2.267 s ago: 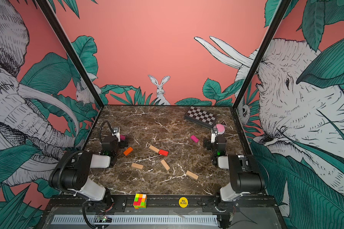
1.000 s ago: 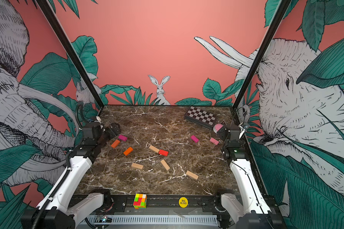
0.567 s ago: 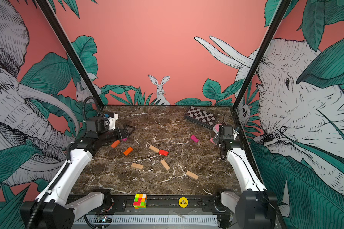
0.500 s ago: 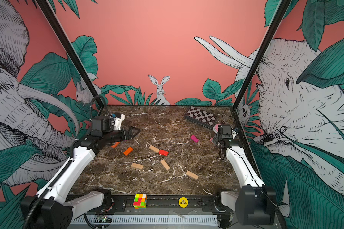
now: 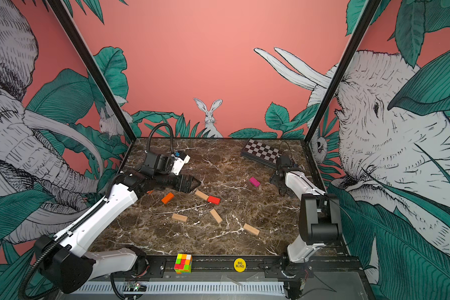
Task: Assemble the letter p with building blocks
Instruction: Pick up the building block from the center of the board.
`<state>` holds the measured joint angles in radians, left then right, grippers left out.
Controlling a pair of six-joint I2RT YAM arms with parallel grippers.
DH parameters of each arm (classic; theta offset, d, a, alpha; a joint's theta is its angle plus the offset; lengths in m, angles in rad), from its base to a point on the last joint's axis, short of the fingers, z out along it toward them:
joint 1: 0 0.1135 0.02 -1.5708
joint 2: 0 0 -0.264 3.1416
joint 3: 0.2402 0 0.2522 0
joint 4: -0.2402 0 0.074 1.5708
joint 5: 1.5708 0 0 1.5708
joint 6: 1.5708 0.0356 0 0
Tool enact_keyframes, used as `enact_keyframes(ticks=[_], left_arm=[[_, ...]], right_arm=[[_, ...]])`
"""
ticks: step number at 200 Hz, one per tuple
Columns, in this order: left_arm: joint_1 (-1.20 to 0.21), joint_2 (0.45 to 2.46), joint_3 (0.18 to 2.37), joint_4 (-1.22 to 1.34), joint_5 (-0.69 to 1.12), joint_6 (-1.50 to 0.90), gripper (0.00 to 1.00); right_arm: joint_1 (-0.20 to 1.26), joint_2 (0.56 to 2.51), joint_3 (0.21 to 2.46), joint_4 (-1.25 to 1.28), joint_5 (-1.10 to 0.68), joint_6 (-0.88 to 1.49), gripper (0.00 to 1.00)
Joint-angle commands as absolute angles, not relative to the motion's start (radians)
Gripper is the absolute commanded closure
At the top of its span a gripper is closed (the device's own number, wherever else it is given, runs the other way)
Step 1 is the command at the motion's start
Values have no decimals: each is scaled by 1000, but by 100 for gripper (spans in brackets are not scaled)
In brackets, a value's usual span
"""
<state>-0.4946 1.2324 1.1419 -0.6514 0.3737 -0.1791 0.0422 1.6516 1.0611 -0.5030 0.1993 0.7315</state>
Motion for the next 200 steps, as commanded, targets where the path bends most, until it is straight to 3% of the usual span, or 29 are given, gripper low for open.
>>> enact_keyframes(ticks=[1, 71, 200], left_arm=[[-498, 1209, 1119, -672, 327, -132, 0], [-499, 1218, 1113, -652, 373, -152, 1], [-499, 1218, 1112, -647, 377, -163, 0]], right_arm=[[35, 1733, 1116, -480, 193, 705, 5], [5, 1857, 1195, -491, 204, 709, 5], [-17, 1900, 1203, -454, 100, 681, 28]])
